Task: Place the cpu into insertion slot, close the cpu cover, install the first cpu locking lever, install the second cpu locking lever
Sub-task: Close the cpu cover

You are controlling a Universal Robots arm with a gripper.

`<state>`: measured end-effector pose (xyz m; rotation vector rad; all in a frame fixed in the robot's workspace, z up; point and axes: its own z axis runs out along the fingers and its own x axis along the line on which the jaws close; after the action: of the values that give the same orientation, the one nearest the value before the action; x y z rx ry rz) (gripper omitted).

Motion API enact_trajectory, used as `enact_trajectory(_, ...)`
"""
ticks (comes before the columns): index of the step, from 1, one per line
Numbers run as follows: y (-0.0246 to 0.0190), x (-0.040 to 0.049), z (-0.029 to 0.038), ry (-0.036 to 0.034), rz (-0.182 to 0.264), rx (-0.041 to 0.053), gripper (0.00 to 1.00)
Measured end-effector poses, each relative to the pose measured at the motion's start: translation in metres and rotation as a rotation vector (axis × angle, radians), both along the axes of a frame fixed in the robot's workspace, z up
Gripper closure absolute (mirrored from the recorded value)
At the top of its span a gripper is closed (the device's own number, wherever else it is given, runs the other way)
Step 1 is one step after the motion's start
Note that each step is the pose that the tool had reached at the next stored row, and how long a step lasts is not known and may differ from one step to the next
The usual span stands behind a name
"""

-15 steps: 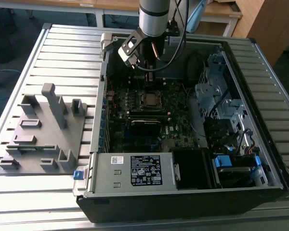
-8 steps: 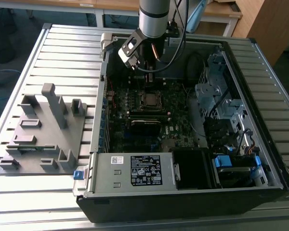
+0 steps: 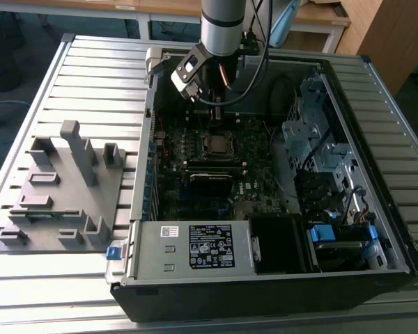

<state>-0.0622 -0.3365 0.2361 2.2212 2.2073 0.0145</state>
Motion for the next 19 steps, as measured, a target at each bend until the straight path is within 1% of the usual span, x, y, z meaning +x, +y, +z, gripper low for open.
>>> enact_trajectory(4, -0.0001, -0.0001, -0.0026, 0.0000, 0.000, -0.0001, 0.90)
enact_trajectory(7, -0.0002, -0.0001, -0.0032, 0.0003, 0.002, -0.0004, 0.90)
enact_trajectory(14, -0.0001, -0.0001, -0.0036, 0.0001, 0.050, -0.0003, 0.90)
enact_trajectory(19, -0.0001, -0.0001, -0.0036, 0.0001, 0.051, -0.0001, 0.90)
